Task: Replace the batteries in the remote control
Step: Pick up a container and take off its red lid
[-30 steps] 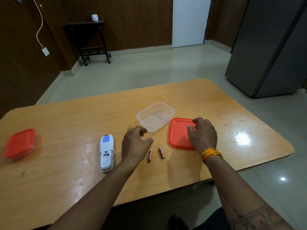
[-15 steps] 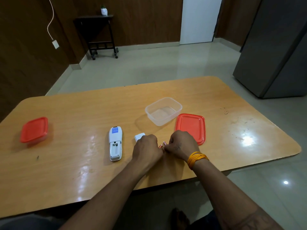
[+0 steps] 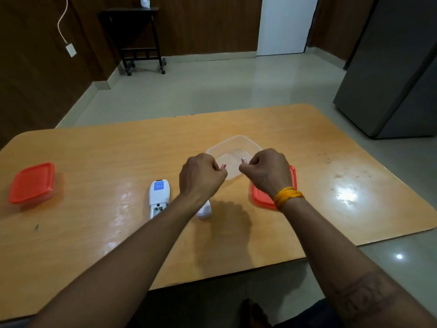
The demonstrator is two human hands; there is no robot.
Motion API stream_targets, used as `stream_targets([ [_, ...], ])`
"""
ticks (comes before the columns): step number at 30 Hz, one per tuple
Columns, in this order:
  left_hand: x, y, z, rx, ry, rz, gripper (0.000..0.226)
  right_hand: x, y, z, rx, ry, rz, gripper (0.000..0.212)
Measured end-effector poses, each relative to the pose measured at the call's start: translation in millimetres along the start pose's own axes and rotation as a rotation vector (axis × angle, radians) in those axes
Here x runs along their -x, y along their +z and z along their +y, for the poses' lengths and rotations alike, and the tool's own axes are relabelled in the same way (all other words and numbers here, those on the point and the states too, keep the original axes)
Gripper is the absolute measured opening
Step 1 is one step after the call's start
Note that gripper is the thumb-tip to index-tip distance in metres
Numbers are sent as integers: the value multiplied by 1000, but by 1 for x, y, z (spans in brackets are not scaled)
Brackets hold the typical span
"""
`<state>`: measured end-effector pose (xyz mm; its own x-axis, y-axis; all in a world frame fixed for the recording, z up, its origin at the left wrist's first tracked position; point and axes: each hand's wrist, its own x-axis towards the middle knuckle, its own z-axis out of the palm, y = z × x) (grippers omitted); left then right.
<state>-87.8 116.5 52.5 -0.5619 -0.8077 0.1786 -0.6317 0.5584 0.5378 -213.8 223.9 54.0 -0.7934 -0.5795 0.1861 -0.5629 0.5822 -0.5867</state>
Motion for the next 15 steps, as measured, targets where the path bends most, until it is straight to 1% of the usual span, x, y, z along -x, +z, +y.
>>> stream_targets([
  [2,-25,2,8,-29,5,-6,28,-24,4,-6,53,6,-13,38],
  [4,-46,7,15,-101,28,-32,27,-46,11,-12,169,4,-77,33],
  [6,-62,13,23,-202,59,-75,26,-61,17,-18,286,-35,-134,33],
  [9,-74,22,29,-353,85,-142,19,-74,25,-22,425,-103,-180,29],
  [12,-78,31,28,-461,105,-184,27,-80,33,-21,542,-146,-192,22],
  [15,-81,36,28,-501,144,-200,35,-81,36,-20,579,-159,-186,19],
])
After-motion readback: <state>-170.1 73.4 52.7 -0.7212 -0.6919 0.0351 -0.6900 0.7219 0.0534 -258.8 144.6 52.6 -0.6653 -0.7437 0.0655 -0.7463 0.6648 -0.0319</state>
